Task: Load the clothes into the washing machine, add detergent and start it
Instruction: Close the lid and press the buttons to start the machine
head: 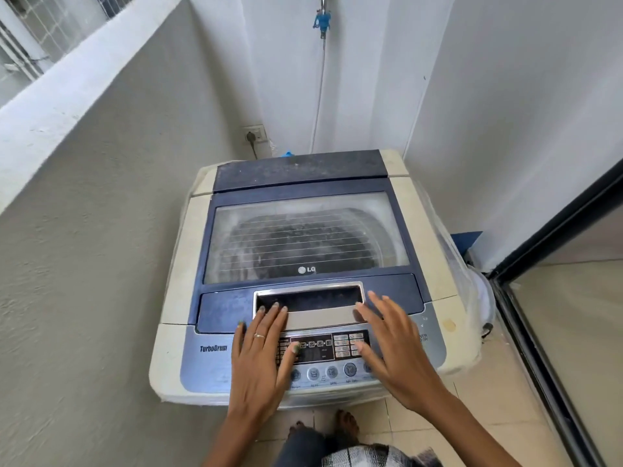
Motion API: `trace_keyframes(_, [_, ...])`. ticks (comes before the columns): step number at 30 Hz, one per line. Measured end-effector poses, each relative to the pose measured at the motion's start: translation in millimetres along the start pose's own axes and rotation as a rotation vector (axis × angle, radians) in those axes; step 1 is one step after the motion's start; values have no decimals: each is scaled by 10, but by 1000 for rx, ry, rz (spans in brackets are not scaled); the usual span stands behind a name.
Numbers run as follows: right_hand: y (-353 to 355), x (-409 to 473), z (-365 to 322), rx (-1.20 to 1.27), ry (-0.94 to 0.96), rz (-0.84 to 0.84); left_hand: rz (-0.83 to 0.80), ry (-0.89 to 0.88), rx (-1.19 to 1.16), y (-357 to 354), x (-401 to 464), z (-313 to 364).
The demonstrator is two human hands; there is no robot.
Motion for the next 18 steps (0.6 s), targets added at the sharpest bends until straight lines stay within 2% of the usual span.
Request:
trace_keyframes(8, [129,-473,381,-56,-125,112,15,44,-5,-7,-151,-141])
trace_keyframes(14, [16,-618,356,-102,-123,61,43,49,19,-37,-154,-134])
trace_keyframes(18, [-24,-633,334,-122,-141,96,73,44,15,-50,-159,-138])
Point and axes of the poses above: each hand's wrist, its own x-axis towards the middle knuckle, its own y-axis out of the back of the hand, z = x × y, the point moved 1 cm from there along x, towards the middle knuckle, and after that the axes turned 2 degrees about x, right-handed, at the moved point
